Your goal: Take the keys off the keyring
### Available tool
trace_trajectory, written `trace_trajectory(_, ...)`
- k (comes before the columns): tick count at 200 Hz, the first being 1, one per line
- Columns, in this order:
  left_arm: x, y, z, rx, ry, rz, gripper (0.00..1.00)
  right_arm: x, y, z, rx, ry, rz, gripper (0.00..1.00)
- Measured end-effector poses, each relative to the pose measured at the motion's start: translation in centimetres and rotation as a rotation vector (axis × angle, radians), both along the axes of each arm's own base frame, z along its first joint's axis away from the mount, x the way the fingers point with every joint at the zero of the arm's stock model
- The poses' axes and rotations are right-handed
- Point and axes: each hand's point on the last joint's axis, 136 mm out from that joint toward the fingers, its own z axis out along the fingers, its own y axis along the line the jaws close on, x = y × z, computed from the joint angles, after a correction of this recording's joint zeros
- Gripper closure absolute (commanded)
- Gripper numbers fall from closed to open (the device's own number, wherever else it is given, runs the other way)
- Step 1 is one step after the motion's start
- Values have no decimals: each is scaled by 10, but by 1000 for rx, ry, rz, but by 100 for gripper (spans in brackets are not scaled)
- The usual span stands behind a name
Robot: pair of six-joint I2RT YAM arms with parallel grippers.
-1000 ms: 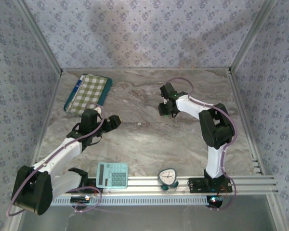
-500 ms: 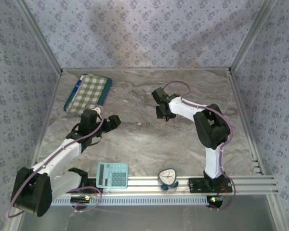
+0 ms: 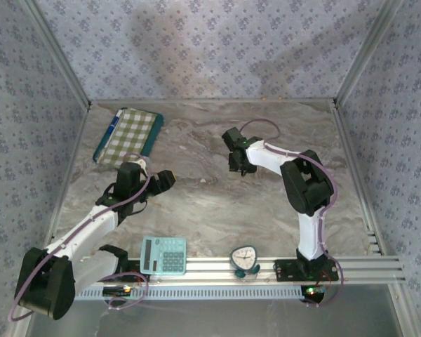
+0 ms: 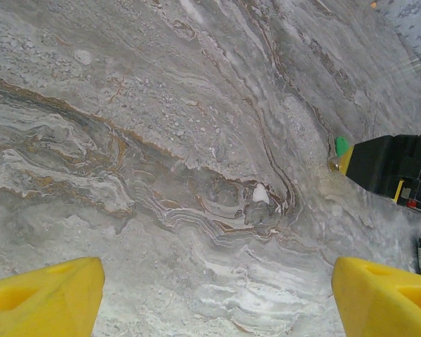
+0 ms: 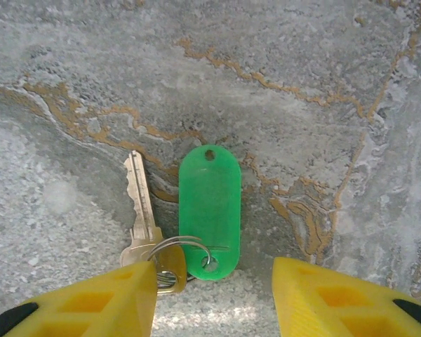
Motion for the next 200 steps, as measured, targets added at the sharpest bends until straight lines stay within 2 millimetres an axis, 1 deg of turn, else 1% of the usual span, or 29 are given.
trace_trajectory(53,0,0,3,-4,-10,0,15,6,6,2,43,-23,-26,51)
trace_trajectory(84,-2,1,1,-1,-9,3,15,8,8,4,50,-27,-39,54)
trace_trajectory(106,-3,2,3,-4,-16,3,15,11,10,3,52,-29,-44,59)
trace_trajectory(128,-3,2,5,-5,-21,4,15,10,9,-2,47,-18,-47,61)
trace_trajectory(166,-2,2,6,-6,-27,6,15,10,8,-3,47,-13,-61,70)
trace_trajectory(178,-3,2,7,-7,-31,6,15,10,7,-3,49,-13,-68,74)
trace_trajectory(188,-3,2,8,-8,-33,6,15,10,7,-3,50,-14,-69,76)
trace_trajectory(200,-3,2,9,-9,-35,6,15,9,6,-2,52,-16,-73,81)
